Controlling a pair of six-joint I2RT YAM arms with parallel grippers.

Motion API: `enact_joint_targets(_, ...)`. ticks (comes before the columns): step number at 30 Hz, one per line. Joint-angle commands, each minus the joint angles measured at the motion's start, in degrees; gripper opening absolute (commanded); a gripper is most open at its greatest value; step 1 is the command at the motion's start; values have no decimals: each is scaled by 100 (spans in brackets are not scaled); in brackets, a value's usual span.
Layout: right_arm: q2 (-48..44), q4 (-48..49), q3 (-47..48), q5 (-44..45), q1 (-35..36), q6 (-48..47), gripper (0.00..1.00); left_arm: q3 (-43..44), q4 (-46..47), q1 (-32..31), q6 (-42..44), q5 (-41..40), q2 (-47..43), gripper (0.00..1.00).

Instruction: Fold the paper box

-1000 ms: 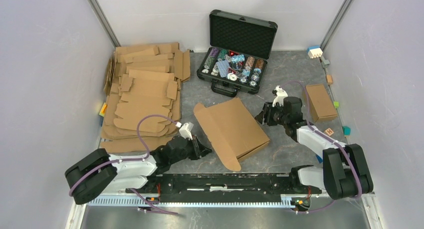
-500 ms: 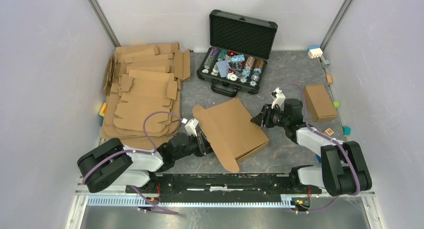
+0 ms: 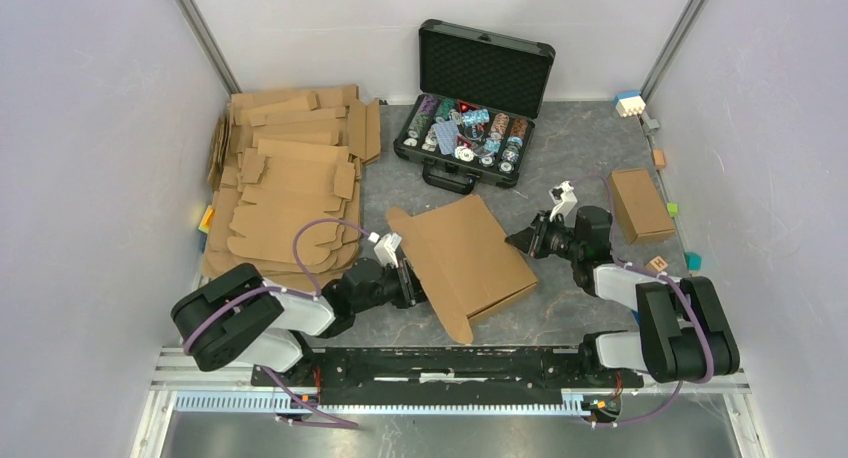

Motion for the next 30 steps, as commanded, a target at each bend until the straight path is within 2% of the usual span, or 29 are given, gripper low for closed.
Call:
enact_joint_targets(1, 275, -43, -413, -113, -62, 46, 16, 194, 250, 54, -186, 36, 148, 22)
enact_joint_targets(5, 288, -188, -457, 31, -57, -186, 15, 362, 637, 60, -281, 321, 692, 20)
enact_joint_targets(8, 105, -542, -430, 404, -57, -436, 15, -155, 1342, 185, -615, 46, 776, 19)
enact_joint_targets(9, 45, -625, -424, 517, -61, -485, 15, -280, 1326, 299, -685, 5, 719, 19)
enact_joint_targets(12, 58, -653, -409, 609, -57, -499, 12, -147, 272, 480, -620, 219, 664, 19)
enact_joint_targets(13, 146, -616, -417, 572, -57, -452, 10, -148, 177, 476, -621, 234, 693, 20)
enact_joint_targets(15, 314, -512, -430, 488, -73, -390, 4, -242, 395, 493, -750, 220, 831, 20)
enact_joint_targets(19, 550, -357, -487, 382, -204, -258, 1, -306, 793, 503, -857, 246, 1320, 20)
enact_joint_targets(21, 611, -237, -545, 358, -332, -149, 0, -302, 1258, 505, -959, 348, 1698, 20)
enact_joint_targets(28, 713, -94, -623, 302, -623, -23, 0, -388, 3765, 519, -1447, 636, 3372, 17)
enact_joint_targets(30, 758, -25, -639, 265, -654, 29, 0, -419, 4070, 553, -1537, 649, 3590, 15)
